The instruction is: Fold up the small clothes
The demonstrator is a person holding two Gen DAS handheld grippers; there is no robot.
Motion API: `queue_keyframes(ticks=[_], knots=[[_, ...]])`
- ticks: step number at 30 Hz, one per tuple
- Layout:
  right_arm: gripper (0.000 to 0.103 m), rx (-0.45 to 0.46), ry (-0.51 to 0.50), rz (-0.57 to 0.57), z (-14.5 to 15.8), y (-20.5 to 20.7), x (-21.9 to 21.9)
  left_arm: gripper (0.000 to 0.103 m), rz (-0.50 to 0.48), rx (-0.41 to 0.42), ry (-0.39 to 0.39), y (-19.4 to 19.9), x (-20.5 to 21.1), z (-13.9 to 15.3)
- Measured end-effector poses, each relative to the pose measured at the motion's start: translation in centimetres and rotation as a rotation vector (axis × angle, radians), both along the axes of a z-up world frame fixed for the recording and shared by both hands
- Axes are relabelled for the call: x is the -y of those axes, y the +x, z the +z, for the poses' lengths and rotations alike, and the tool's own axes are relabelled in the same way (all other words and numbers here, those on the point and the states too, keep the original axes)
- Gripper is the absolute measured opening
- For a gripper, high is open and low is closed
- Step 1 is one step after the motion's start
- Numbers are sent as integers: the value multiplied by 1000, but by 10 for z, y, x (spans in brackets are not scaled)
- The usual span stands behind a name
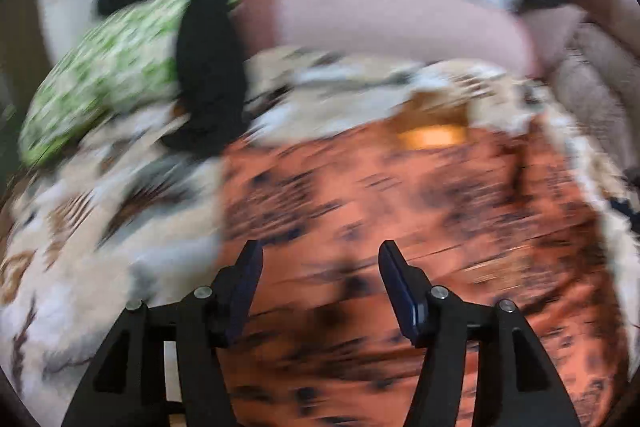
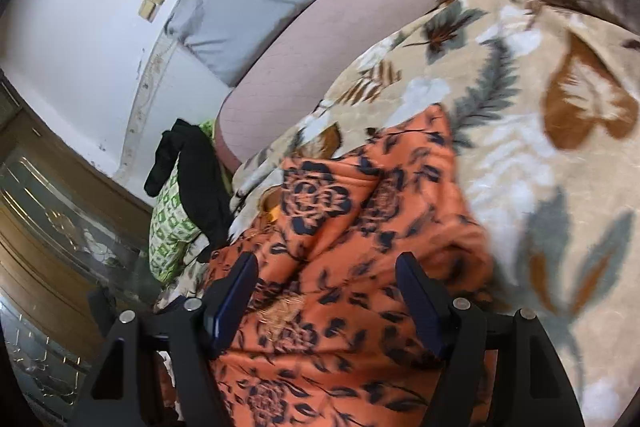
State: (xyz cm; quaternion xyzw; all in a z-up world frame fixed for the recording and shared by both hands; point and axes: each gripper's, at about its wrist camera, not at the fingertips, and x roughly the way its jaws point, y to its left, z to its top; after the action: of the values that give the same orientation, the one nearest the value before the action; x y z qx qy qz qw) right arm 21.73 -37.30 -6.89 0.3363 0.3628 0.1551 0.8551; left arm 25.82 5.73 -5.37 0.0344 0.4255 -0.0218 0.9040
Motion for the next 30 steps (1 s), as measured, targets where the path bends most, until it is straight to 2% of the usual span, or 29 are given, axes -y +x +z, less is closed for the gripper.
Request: queue_keyframes(ticks=[2,4,6,8,10,14,16,17,19,20,21,22,23,24,26,27,28,29,30], knots=[[74,-99,27,15,-3,31,-11,61,77,-30,14,6,-24,-15],[74,-230,28,12,-8,63,-26,61,108,-53,-3,7,-31,-28],[74,-307,-61,-5,-3,82,-47,61,120,-61,-6,7,-34,-38],[74,-328,-111,12,7,93,-70,61,120,-70,-9,13,-34,-47],[74,-347,-167,-33,15,103,-89,61,129,-73,-19,14,-36,-55],[74,-502,-343,-122,-9,132,-107,61,144,-81,-72,7,-38,-56],[52,-521,-336,-156,-17,131,-99,61,137,-83,-94,8,-41,-58],[30,-530,-324,-160,-19,128,-96,61,136,-84,-104,8,-42,-57],[24,-483,-295,-172,-9,122,-91,61,142,-88,-131,9,-45,-60],[19,-414,-271,-173,6,120,-91,61,146,-90,-137,10,-46,-60],[18,-348,-254,-164,21,120,-93,61,148,-89,-139,10,-46,-60],[18,-266,-247,-151,40,119,-98,61,147,-88,-139,11,-45,-60],[18,-130,-240,-122,69,115,-105,61,146,-86,-139,10,-45,-60],[18,-43,-265,-122,88,109,-109,61,145,-85,-143,11,-46,-60],[18,103,-245,-165,105,88,-101,61,147,-81,-150,11,-47,-61],[18,113,-249,-210,98,79,-90,61,147,-80,-145,11,-46,-61],[18,84,-259,-254,83,75,-80,61,147,-78,-139,11,-45,-61],[20,11,-258,-282,58,75,-68,61,145,-76,-129,11,-44,-61],[21,-159,-236,-288,19,80,-53,61,143,-71,-120,11,-42,-61]])
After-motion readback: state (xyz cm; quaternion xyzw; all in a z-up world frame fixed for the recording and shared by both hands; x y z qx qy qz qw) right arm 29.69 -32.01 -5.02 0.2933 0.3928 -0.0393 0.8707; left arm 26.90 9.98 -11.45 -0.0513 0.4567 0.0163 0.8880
